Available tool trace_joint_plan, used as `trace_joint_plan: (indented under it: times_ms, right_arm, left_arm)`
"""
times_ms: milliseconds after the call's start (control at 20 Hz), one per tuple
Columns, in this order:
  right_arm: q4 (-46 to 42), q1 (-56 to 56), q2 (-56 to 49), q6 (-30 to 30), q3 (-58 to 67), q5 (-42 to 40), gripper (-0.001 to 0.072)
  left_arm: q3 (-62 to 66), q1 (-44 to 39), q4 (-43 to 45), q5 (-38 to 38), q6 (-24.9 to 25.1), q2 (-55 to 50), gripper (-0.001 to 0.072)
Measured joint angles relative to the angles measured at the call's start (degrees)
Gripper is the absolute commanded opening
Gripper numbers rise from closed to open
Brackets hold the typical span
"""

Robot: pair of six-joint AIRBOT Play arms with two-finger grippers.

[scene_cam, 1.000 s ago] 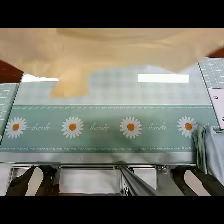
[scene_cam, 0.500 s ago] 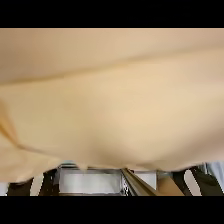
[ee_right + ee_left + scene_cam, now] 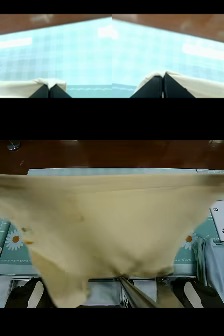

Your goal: Fold the shirts.

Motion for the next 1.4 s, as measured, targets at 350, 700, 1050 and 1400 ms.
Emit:
trace_joint_plan:
  times_ms: [350,700,1050,1400]
  right_arm:
    - [10.19,3.65,-27.17,-9.97,-3.96,-17.84,0.0025]
    - [15.54,5.14,-54.90,-9.81,13.90,-19.52,0.0025]
    - [16.00,2.97,-59.93,-11.67,19.19,-8.09,0.0025]
    - [9.88,1.09,-58.88,-12.92,15.52,2.71,0.0025]
  left_arm:
    - [-5.20,-6.73,-2.23,19.10,-2.89,-24.76,0.0019]
    - [-0.39,-10.47,-8.46,26.25,-9.46,-43.69,0.0019]
    - [0.42,-7.43,-11.26,17.55,-4.37,-47.25,0.0020]
    - [-0.94,-3.41,-11.23,4.24,4.59,-49.29,0.0020]
